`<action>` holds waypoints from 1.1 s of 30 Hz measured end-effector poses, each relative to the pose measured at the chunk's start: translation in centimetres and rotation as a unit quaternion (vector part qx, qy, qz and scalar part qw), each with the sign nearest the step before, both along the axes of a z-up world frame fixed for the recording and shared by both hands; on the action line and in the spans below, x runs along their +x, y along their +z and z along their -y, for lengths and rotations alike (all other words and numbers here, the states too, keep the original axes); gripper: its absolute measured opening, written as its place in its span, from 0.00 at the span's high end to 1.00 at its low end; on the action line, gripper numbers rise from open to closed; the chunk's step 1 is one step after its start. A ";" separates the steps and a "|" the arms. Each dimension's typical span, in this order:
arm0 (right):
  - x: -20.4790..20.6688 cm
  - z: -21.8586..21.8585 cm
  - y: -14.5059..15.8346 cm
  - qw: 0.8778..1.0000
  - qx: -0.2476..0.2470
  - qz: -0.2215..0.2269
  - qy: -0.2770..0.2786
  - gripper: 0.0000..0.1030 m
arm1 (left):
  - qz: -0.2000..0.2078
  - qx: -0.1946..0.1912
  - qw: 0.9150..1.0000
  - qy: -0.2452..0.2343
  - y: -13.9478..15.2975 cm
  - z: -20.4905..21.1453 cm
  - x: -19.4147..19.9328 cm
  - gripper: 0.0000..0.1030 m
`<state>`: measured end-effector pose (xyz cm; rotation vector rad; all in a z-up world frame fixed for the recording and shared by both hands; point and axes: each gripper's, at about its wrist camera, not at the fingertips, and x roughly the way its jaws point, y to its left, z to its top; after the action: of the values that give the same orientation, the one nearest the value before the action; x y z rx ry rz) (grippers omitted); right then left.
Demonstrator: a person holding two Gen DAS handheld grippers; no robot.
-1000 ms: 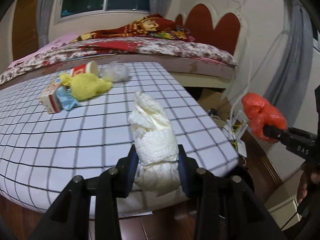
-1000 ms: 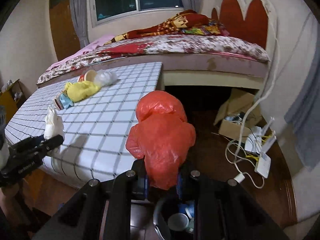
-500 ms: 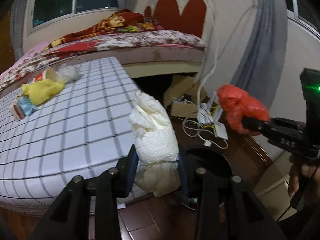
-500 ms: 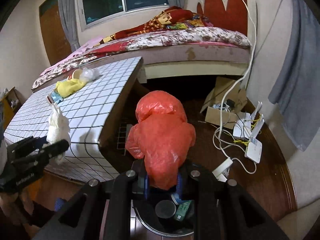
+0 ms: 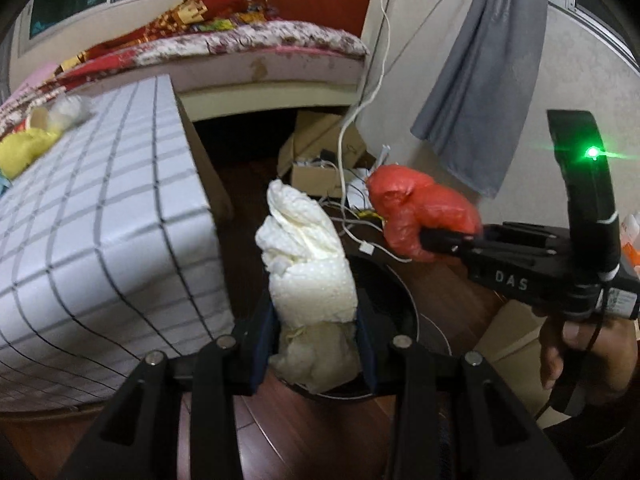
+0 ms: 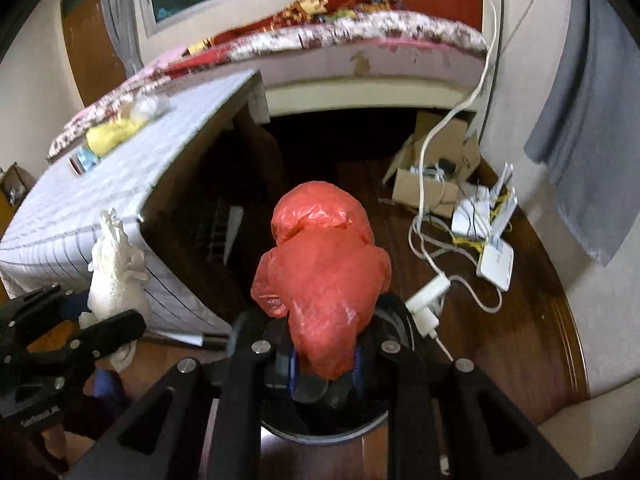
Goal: Collect trash
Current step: 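Carry tissue and red bag over the black bin while both tools drop them in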
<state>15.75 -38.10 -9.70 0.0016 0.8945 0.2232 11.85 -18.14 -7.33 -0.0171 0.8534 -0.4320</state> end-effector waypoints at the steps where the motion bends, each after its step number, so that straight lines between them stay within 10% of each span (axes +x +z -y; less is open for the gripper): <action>1: 0.0 0.3 -0.6 1.000 -0.001 -0.009 -0.002 0.79 | -0.005 0.001 1.000 -0.001 -0.5 0.2 0.1 0.62; 19: 1.9 0.5 -9.4 0.991 -0.031 -0.131 0.019 0.79 | -0.106 0.003 0.994 -0.020 -9.6 2.9 3.7 0.59; 21: 2.3 0.4 -10.4 0.989 -0.042 -0.142 0.015 0.67 | -0.120 -0.018 0.992 -0.037 -10.4 3.1 4.1 0.40; 23: 2.4 0.8 -11.1 0.987 -0.077 -0.140 -0.010 0.08 | -0.123 0.000 0.992 -0.030 -11.3 3.4 4.4 0.17; 24: 2.5 1.2 -11.3 0.987 -0.082 -0.140 -0.017 0.01 | -0.121 0.010 0.992 -0.025 -11.4 3.4 4.4 0.15; 33: 2.7 2.6 -11.5 0.981 -0.096 -0.158 -0.055 0.01 | -0.116 0.048 0.992 0.000 -11.7 2.3 4.3 0.01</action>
<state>18.41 -40.68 -21.18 -0.0939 1.2265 0.0315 16.17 -20.42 -19.06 0.0213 1.1030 -0.3927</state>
